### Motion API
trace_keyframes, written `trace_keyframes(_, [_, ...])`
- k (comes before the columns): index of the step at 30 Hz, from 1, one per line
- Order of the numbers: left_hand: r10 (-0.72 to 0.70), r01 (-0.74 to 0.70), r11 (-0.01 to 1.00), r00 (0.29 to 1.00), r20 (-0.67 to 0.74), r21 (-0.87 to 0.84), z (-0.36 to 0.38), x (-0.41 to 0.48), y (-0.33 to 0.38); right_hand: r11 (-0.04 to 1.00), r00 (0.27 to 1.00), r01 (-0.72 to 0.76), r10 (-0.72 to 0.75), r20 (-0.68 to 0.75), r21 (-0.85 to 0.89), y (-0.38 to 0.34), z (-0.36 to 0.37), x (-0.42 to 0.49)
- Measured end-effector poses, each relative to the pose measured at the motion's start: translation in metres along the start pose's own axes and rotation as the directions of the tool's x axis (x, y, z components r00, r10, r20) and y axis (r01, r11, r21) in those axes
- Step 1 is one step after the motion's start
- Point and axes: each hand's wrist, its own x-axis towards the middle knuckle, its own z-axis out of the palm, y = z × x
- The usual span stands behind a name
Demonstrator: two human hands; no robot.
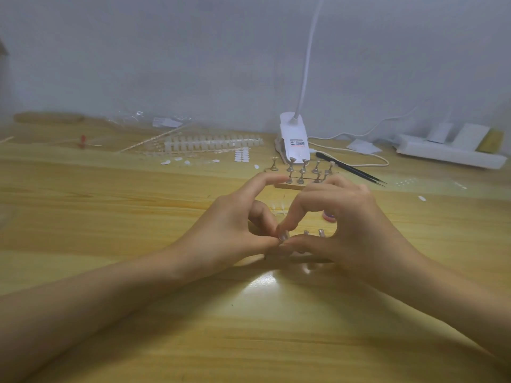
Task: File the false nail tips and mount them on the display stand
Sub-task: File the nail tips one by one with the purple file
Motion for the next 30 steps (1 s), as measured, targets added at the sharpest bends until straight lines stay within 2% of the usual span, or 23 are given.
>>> trace_keyframes(4, [0.007, -0.007, 1.000, 1.000, -0.004, -0.010, 0.000, -0.001, 0.000, 0.999, 1.000, 0.022, -0.021, 0.019, -0.025, -0.001, -0.002, 0.001])
trace_keyframes(8, [0.001, -0.001, 1.000, 1.000, 0.002, -0.026, -0.001, -0.002, 0.001, 0.988, 0.996, -0.078, 0.072, 0.049, 0.136, 0.003, -0.012, 0.005])
trace_keyframes(14, [0.015, -0.015, 0.999, 1.000, 0.000, -0.046, 0.000, -0.001, 0.003, 0.998, 0.998, -0.056, 0.055, 0.016, 0.034, 0.000, 0.002, 0.007])
trace_keyframes(24, [0.038, -0.037, 0.999, 0.999, 0.015, -0.037, 0.000, -0.001, 0.002, 0.997, 0.997, -0.072, 0.071, 0.037, 0.024, 0.000, 0.003, 0.007])
trace_keyframes(26, [0.052, -0.052, 0.999, 0.998, 0.031, -0.017, -0.001, -0.002, 0.001, 0.997, 0.998, -0.056, 0.057, -0.003, 0.049, -0.001, 0.001, 0.007])
trace_keyframes(30, [0.101, -0.108, 0.992, 0.991, 0.093, 0.072, -0.006, -0.004, 0.002, 0.970, 0.986, -0.074, 0.106, -0.130, 0.231, 0.019, -0.030, 0.019])
